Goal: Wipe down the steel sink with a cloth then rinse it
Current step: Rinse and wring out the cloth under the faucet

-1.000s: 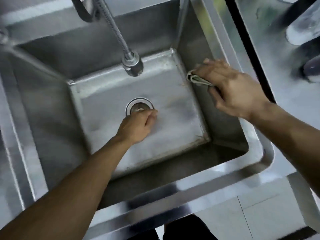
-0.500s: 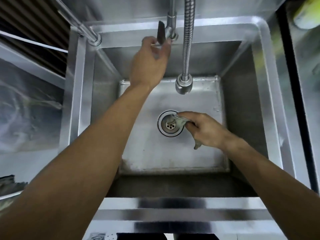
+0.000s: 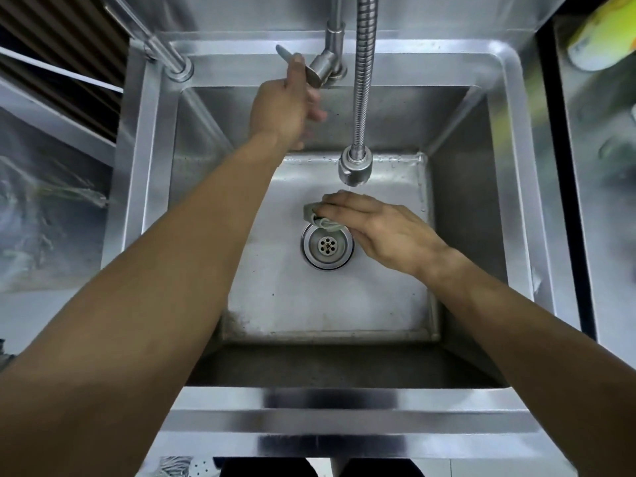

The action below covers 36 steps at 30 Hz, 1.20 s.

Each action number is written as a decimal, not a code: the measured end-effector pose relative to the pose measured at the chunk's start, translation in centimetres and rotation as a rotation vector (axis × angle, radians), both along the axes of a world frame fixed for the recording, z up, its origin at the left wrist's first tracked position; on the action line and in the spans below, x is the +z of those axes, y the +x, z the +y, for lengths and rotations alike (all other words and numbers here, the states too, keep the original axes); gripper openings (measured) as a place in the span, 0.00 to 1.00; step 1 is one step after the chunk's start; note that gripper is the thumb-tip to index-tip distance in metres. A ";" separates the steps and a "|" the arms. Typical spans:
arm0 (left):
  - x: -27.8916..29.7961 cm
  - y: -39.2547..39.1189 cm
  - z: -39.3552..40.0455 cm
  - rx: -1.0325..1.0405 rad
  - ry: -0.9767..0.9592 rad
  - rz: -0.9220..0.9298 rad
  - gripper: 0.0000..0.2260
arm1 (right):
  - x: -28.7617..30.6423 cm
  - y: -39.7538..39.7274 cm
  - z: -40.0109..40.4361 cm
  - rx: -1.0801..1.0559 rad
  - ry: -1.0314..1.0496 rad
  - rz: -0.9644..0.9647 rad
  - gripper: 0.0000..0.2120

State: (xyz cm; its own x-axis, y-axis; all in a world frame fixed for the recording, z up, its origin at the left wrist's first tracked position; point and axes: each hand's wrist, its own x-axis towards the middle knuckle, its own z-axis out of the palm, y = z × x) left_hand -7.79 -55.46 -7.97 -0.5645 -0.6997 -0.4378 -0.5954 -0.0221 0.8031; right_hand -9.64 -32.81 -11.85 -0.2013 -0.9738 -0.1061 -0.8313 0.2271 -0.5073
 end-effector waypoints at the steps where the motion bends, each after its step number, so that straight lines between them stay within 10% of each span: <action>1: 0.3 0.1 0.0 0.009 0.102 -0.005 0.29 | 0.0 -0.2 0.0 0.029 -0.022 0.028 0.24; 10: -1.4 2.6 1.0 -0.082 0.162 0.001 0.26 | -1.5 0.4 1.0 -0.006 -0.070 -0.007 0.26; 17: -8.2 9.0 5.5 -0.528 0.436 -0.141 0.31 | -4.5 -0.7 0.6 -0.093 0.022 -0.112 0.27; 25: -9.5 8.1 5.3 -0.386 0.419 -0.037 0.10 | -7.8 -0.6 1.2 -0.309 -0.061 -0.169 0.30; 31: -10.4 7.7 3.5 -0.062 0.650 0.072 0.08 | -10.5 0.0 0.4 -0.876 -0.046 -0.829 0.11; 36: -11.4 8.0 2.7 0.003 0.608 0.030 0.14 | -9.6 -1.3 -2.1 -0.963 -0.175 -0.954 0.14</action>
State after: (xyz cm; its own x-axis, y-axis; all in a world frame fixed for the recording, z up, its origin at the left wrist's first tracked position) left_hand 0.20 -52.78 -19.41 -0.5810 -0.3311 -0.7435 -0.5721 -0.4836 0.6624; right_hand -10.97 -34.88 -21.41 -0.7201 -0.5056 -0.4753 0.3039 0.3860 -0.8710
